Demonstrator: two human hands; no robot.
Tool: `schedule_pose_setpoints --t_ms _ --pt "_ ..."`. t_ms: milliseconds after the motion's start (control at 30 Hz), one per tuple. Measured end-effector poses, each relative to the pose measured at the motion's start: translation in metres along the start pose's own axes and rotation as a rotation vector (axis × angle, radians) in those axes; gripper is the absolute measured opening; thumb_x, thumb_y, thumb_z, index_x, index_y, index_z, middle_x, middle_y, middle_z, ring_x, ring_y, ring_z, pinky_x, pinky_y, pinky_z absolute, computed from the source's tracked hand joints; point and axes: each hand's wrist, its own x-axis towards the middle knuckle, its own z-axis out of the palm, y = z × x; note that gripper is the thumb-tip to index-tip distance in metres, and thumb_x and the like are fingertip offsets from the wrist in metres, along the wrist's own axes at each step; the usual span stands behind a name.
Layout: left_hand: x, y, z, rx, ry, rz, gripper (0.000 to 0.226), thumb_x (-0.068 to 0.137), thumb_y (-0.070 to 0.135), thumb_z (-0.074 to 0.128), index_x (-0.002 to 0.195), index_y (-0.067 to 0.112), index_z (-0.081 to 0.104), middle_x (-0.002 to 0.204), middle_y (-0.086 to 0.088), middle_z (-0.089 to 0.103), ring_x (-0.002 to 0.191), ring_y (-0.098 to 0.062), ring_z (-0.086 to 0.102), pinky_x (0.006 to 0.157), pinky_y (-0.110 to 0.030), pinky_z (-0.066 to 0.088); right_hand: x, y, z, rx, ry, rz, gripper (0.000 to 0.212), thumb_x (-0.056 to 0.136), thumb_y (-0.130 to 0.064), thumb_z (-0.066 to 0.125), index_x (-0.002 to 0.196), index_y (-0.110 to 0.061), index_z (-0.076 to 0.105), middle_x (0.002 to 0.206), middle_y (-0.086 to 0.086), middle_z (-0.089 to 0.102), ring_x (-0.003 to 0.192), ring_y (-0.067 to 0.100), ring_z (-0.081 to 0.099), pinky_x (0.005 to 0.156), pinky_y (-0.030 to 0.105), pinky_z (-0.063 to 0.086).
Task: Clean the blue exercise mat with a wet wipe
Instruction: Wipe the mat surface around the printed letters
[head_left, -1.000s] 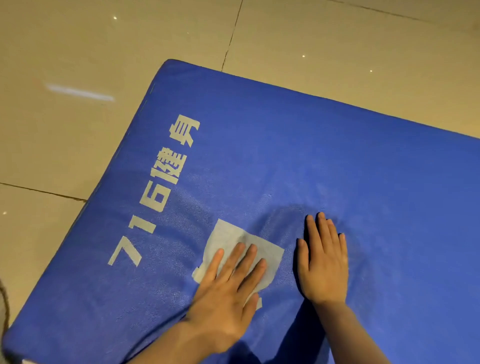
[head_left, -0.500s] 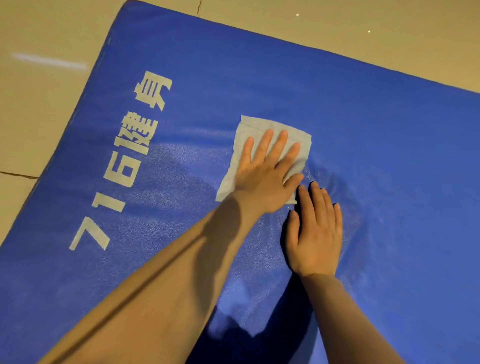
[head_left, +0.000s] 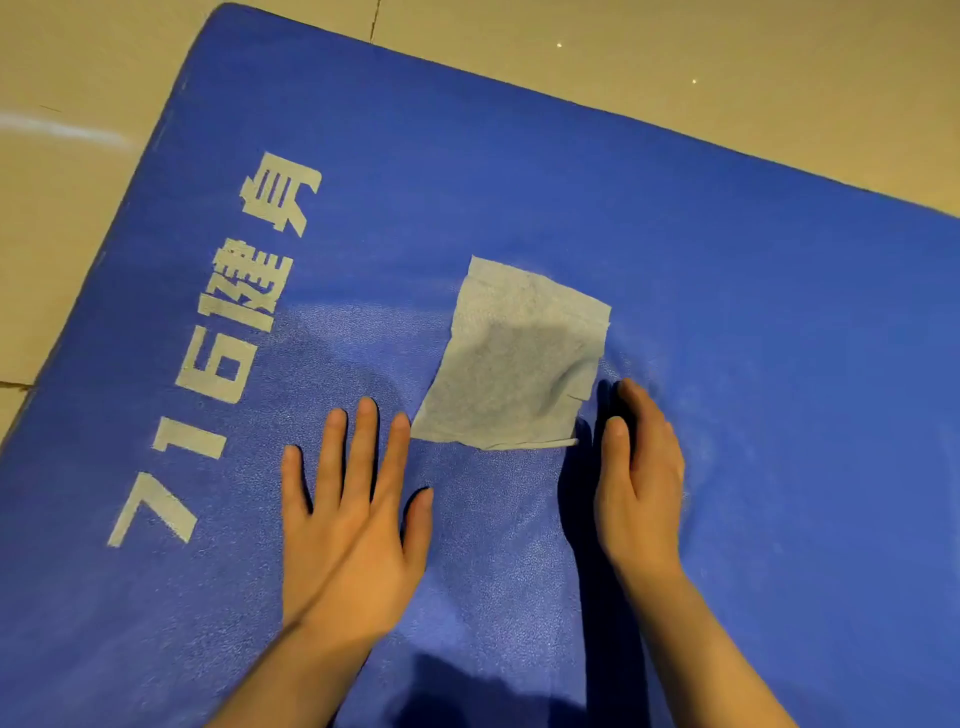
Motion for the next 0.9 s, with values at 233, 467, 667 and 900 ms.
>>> schedule_pose_setpoints --t_ms 233,467,667,900 --pt "0.000 -0.001 0.006 -0.042 0.120 -0.008 0.059 0.098 0.042 0.033 0.146 0.009 0.045 0.155 -0.017 0.037 0.144 -0.035 0.031 0.113 -0.062 0.020 0.025 -0.080 0.080 -0.306 -0.164 -0.319 0.056 0.099 -0.035 0.034 0.146 -0.007 0.043 0.154 0.016 0.037 0.143 0.033 0.031 0.115 0.049 0.027" --pt "0.001 -0.001 0.004 -0.099 0.186 -0.007 0.055 0.102 0.045 0.025 0.145 0.015 0.042 0.154 -0.012 0.038 0.143 -0.031 0.032 0.116 -0.056 0.017 0.167 -0.025 0.051 -0.564 -0.281 -0.194 0.055 0.104 -0.047 0.024 0.156 -0.029 0.019 0.165 0.002 0.010 0.151 0.027 0.006 0.119 0.050 0.002" --pt "0.002 0.003 0.002 -0.121 0.218 -0.026 0.054 0.091 0.036 0.044 0.138 0.013 0.056 0.149 -0.013 0.046 0.140 -0.031 0.036 0.115 -0.055 0.021 0.237 -0.019 0.039 -0.598 -0.155 0.331 0.064 0.100 -0.059 0.018 0.157 -0.034 0.001 0.165 0.001 -0.006 0.150 0.034 -0.009 0.118 0.058 -0.005" --pt "0.000 0.003 0.006 -0.110 0.247 -0.019 0.052 0.095 0.035 0.041 0.142 0.014 0.049 0.149 -0.013 0.045 0.138 -0.033 0.041 0.112 -0.057 0.026 0.152 -0.138 0.171 -0.603 -0.195 -0.263 0.064 0.104 -0.051 0.013 0.150 -0.015 0.039 0.156 0.014 0.034 0.142 0.043 0.030 0.114 0.060 0.018"
